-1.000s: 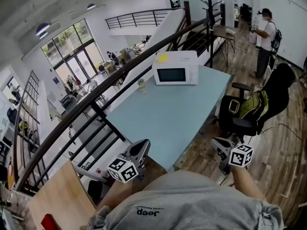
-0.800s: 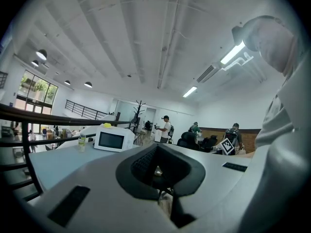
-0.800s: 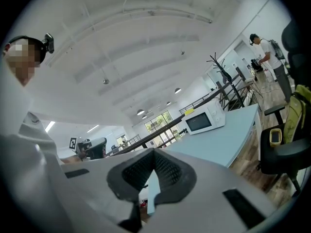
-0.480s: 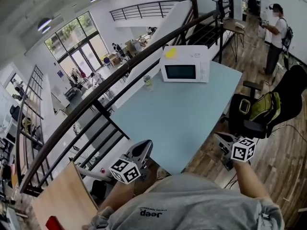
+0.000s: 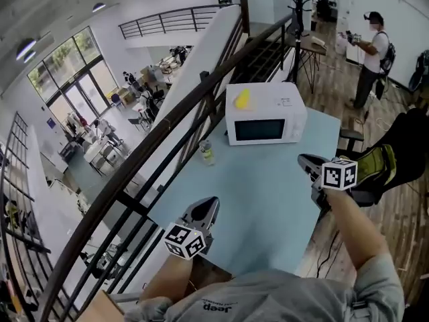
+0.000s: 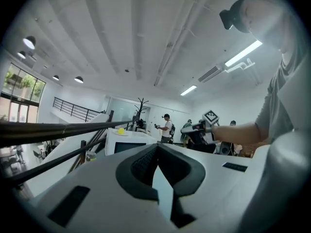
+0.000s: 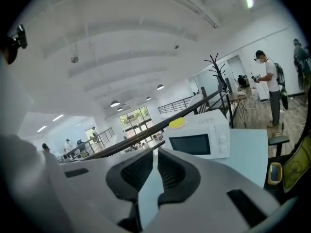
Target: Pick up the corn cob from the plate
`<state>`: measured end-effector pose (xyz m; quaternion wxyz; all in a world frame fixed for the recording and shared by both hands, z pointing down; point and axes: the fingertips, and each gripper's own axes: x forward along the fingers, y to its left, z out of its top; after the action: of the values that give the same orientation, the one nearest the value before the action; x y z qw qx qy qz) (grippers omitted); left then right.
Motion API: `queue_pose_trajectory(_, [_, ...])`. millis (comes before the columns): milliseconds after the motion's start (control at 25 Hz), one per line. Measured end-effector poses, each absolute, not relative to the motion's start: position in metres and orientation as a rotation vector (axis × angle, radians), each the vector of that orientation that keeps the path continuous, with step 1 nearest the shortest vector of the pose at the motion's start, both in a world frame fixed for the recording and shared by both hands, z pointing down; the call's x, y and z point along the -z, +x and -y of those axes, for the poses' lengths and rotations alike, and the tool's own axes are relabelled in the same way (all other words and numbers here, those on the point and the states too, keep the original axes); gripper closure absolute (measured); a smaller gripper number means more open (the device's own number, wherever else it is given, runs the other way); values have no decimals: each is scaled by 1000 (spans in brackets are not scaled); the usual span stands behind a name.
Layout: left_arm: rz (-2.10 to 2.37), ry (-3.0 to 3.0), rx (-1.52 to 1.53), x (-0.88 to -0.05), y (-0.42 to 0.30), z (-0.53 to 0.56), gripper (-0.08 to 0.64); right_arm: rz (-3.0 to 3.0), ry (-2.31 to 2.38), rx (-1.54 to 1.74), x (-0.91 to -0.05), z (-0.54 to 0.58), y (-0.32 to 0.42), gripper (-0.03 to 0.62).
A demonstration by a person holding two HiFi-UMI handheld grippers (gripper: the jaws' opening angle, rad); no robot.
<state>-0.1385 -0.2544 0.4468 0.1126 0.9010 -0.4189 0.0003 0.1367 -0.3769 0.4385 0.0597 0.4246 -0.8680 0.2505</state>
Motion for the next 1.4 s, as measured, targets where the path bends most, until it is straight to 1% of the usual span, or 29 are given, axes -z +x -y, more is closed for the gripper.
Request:
queue_pose_trajectory(80, [1192,2682,-24,-452,-148,297,543,2579,1342,-727,-421,434,116,570])
queue_pose_trajectory(120, [1180,2695,-25,-453,-152,315,542,2557,1359,-726,-413,460,106,559])
queue_pose_trajectory(200, [1163,2711,-10,-453,-162,347,541,2520,1366,-761,-402,509,82,507])
queue_pose_trajectory(320, [1143,2739,9,-453,-175,380,542,2469,1381,-832,-394,575,51,488])
queue_pose_trajectory(520, [1126,2749,19,-470,-191,423,543,2342,1423,-849,-402,665,22,457])
queue_pose_trajectory(720, [1133,2766,18,-489,-191,452,542,2198,1458,-888,-425,735,14,422])
queue_pose_trajectory(1000, [1150,2769,-22,-523,-191,463,542,2034,1435,-954,-464,799,2,336])
queue_pose_trajectory(1080, [1149,2750,-20,-532,-191,464,541,2001,1406,-992,-479,808,-5,293])
queue_pose_trajectory(1200, [1146,2722,-15,-547,-193,467,542,1950,1373,-1016,-502,819,-11,268])
queue_pose_trajectory(1400, [1157,2709,-21,-557,-195,470,541,1893,1363,-1022,-525,830,-9,255])
